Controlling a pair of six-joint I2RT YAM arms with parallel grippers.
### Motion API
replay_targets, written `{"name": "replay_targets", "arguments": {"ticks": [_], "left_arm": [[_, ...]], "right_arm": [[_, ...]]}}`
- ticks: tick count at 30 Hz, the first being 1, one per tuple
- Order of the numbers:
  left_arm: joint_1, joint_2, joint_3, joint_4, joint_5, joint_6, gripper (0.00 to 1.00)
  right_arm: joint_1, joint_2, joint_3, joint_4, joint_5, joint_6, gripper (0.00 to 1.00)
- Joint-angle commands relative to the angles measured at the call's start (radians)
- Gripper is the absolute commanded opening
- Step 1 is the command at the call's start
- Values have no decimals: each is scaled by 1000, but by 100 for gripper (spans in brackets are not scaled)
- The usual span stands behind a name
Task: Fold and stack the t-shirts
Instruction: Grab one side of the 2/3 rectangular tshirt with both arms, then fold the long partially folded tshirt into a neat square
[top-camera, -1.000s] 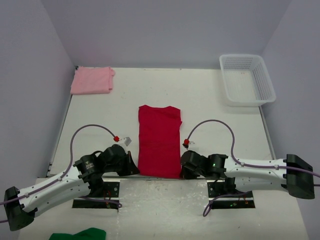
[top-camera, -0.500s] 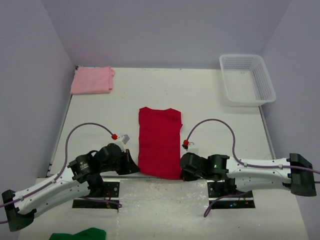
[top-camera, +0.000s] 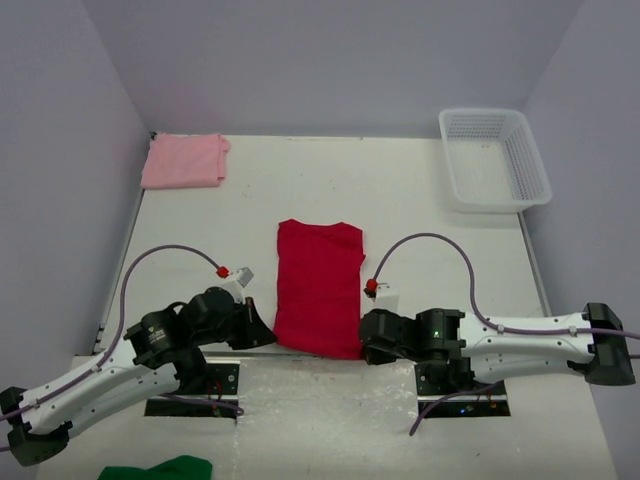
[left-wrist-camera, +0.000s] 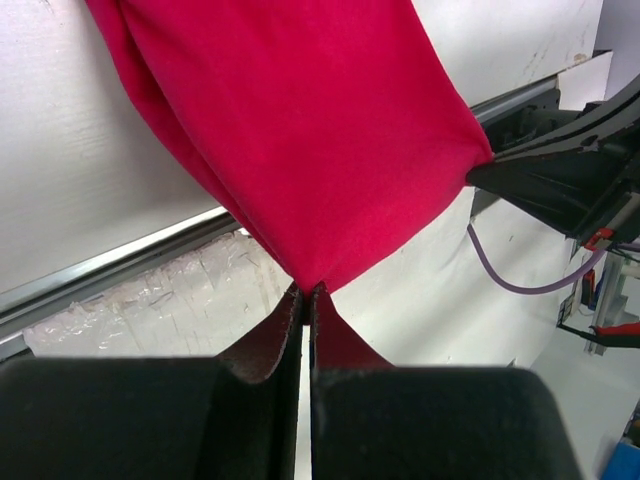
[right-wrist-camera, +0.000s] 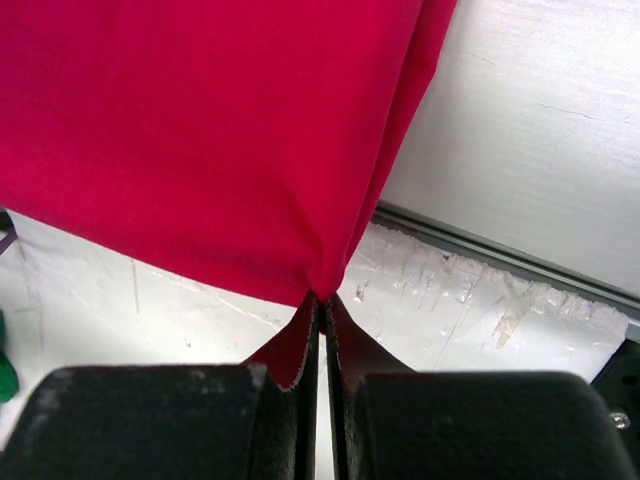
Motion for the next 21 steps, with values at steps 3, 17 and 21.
{"name": "replay_targets", "arguments": {"ticks": [3,17,21], "left_arm": [[-3,-23,55,-35,-15,-13,0],[9,450,398,100,-358,211,0],[114,613,521,158,-361,348,0]], "right_arm": [[37,12,96,-116,85,44,0],[-207,101,340,-158,153,-236,0],[-403,164,389,-83,90,-395,0]]}}
